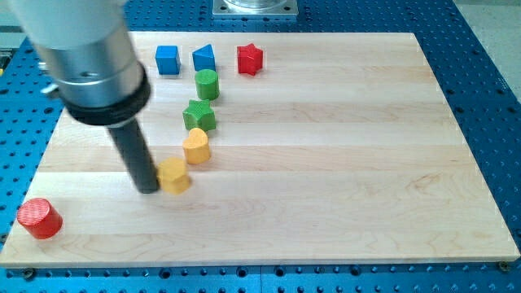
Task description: Move the red circle below the hexagon
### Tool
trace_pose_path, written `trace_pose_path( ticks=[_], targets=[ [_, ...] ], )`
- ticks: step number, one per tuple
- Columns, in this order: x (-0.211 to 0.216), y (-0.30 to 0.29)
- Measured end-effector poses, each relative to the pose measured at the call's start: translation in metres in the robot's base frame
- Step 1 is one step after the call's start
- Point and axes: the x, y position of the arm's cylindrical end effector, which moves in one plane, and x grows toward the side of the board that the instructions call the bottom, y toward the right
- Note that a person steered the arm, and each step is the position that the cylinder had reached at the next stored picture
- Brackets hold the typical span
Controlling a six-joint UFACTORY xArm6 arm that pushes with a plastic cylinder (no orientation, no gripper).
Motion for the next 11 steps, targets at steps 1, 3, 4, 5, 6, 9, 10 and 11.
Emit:
trace_pose_path(
  ticks=[1, 3, 4, 5, 6, 9, 10, 11],
  targets=[
    [0.001, 0.0],
    [0.088, -0.021],
    [0.091, -0.038],
    [0.088, -0.127],
    [0.076, -0.176],
    [0.049, -0.056],
    [0.068, -0.109],
    [0.078, -0.067]
  ],
)
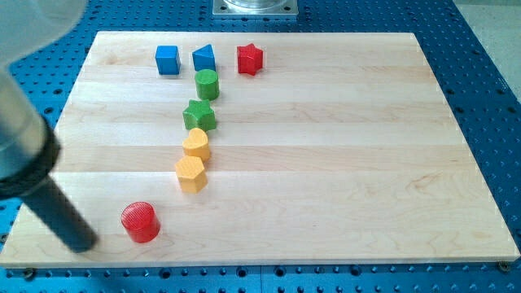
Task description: Move the red circle below the hexagon
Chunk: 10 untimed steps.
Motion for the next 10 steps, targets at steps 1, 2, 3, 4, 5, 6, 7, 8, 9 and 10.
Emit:
trace_pose_path(
  ticks=[1, 2, 3, 4, 5, 6, 7, 8, 9, 10],
  targets=[
    [-0.002, 0.048],
    [-0.006, 0.052],
    [0.015, 0.07],
    [0.005, 0.084],
    [0.002, 0.089],
    [-0.003, 0.054],
    [-0.017, 0.067],
    [-0.018, 0.078],
    [0.011, 0.104],
    [0.013, 0.19]
  ],
)
